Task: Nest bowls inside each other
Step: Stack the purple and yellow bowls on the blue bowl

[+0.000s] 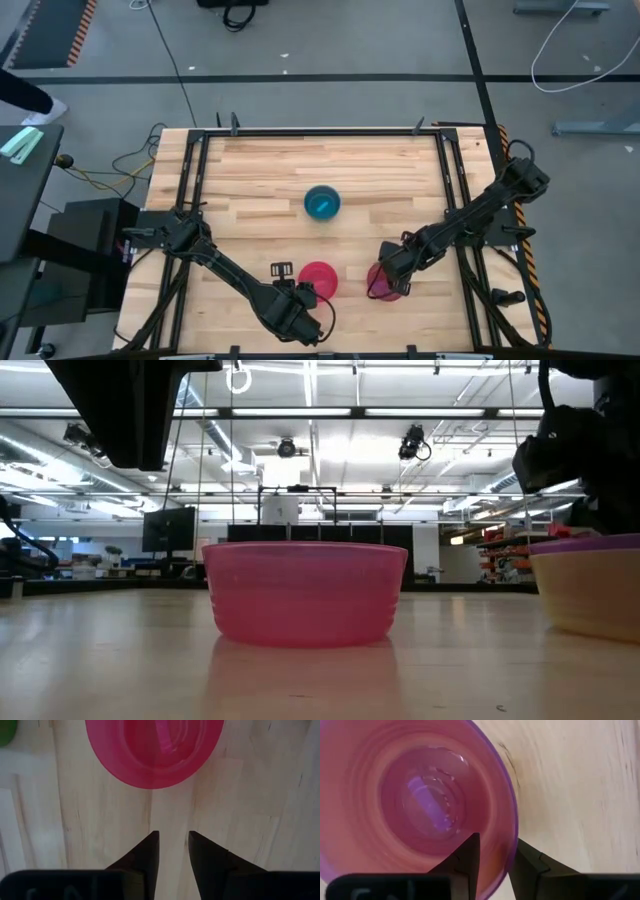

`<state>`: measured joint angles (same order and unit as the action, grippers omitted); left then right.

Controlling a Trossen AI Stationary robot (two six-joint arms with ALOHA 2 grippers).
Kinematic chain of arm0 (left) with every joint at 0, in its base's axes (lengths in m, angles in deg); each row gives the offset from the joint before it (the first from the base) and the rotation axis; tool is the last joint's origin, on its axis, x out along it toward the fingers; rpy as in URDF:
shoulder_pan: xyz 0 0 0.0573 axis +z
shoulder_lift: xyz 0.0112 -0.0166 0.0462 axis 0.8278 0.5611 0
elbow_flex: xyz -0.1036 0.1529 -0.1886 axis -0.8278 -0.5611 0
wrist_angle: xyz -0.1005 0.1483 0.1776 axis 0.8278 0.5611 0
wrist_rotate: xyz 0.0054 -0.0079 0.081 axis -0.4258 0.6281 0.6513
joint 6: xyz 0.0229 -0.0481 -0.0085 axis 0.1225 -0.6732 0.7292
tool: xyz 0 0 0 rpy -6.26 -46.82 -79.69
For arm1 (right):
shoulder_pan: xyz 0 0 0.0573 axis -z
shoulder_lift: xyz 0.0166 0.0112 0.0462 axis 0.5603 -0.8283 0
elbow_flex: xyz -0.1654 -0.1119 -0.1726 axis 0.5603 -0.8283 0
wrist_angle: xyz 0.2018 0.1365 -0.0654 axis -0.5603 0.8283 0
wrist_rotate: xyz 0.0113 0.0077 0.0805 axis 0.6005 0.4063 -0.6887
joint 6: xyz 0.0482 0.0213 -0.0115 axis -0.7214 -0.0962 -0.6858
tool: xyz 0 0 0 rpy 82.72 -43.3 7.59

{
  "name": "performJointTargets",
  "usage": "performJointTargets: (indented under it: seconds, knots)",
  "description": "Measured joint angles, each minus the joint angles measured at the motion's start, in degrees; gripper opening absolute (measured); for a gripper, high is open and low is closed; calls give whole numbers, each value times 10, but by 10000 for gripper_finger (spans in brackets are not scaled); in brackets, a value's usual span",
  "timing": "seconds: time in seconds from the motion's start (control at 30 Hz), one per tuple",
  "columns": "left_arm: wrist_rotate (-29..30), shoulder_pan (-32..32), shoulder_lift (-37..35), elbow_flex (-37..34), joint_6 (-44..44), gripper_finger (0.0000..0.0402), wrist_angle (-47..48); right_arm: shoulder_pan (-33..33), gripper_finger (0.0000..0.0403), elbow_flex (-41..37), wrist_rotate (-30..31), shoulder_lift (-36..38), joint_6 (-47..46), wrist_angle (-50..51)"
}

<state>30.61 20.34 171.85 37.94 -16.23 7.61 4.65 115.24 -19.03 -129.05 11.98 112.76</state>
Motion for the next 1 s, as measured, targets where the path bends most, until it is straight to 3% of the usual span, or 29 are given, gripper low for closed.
performJointTargets:
  seconds: [0.17,0.43,0.8,1.0]
  knots:
    - [0,0,0,0,1,106,0,0,82,0,5,-2,0,0]
    - [0,0,0,0,2,105,0,10,11,0,26,-2,1,-1]
    - [0,0,0,0,2,103,0,50,8,2,44,1,76,1]
    - [0,0,0,0,2,96,-1,95,7,32,85,7,152,11]
